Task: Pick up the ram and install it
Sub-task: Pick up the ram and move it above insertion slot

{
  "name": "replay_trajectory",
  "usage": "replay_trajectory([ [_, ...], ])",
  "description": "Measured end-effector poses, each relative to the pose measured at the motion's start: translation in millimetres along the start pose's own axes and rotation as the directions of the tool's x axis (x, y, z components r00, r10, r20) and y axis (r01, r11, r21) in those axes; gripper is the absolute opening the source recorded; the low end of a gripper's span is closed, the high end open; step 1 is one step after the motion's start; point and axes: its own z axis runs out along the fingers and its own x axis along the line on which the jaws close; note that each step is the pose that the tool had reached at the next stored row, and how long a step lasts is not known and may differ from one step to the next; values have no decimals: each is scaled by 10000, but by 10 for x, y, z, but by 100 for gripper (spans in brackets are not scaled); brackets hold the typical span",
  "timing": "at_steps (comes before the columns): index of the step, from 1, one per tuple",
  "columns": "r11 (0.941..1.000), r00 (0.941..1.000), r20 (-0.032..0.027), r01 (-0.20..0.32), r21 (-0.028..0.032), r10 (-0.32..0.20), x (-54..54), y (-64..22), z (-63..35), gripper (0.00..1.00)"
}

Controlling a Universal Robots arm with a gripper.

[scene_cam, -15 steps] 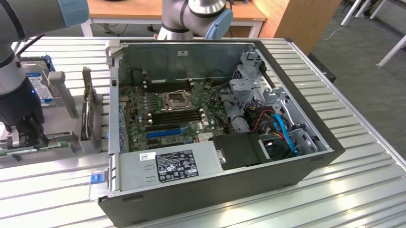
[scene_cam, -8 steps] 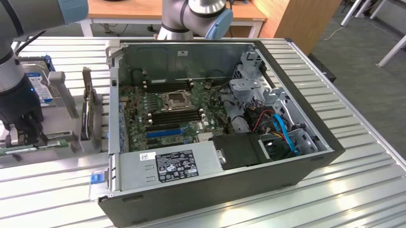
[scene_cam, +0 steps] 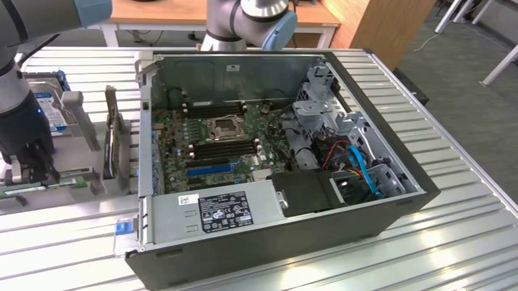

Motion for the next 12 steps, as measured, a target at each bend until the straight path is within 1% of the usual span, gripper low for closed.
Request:
replay_trajectory([
  [12,10000,10000,0,0,0,0,1,-12,-115,12],
])
